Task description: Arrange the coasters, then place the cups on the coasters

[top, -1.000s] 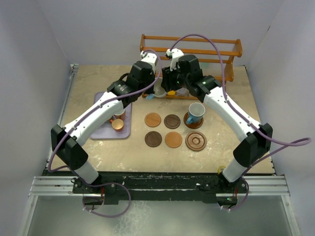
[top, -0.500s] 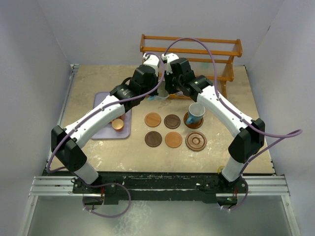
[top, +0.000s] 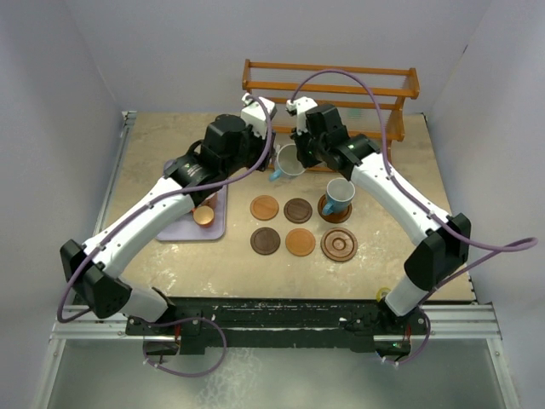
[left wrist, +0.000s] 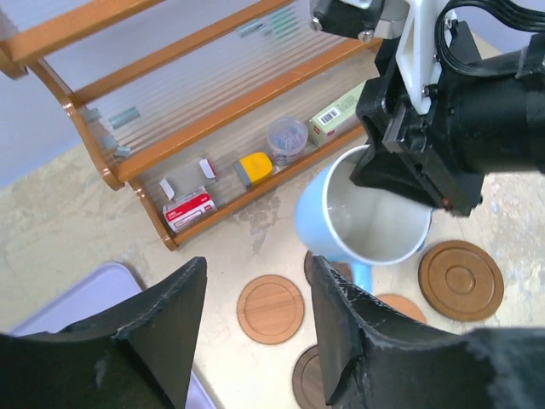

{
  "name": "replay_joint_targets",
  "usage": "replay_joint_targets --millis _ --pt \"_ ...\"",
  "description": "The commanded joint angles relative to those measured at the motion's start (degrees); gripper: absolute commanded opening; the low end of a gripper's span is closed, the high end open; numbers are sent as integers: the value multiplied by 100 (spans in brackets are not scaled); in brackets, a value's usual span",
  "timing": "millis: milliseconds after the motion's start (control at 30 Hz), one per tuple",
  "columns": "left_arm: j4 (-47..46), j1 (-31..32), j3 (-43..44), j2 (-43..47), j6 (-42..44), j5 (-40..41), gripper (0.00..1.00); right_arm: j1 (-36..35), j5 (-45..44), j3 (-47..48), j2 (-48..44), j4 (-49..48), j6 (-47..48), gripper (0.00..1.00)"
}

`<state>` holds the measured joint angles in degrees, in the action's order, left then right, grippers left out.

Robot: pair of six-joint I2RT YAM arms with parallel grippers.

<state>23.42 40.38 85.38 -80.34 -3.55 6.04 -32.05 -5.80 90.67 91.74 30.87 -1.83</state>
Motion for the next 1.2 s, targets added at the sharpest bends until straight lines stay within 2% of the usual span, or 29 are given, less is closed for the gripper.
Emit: replay_joint_targets --millis 0,167,300,533,733,1167 --pt "266 -139 -80 456 958 -540 51 108 353 -453 -844 -166 434 0" --pt "615 -697 -244 878 1426 -968 59 393 870 -1382 -1673 32 839 0" --pt "820 -1210 -376 1056 1479 -1192 67 730 1186 -2042 -2224 331 1093 0" --pt "828 -1603 -708 1313 1665 -921 72 1152 1338 -3196 -2812 385 1490 0" --pt "795 -1778 -796 1337 1696 -974 73 1235 1405 -3723 -2565 123 1619 0" --pt "803 -1984 -883 1598 1709 -1184 73 1366 1492 -3685 -1900 60 1883 0"
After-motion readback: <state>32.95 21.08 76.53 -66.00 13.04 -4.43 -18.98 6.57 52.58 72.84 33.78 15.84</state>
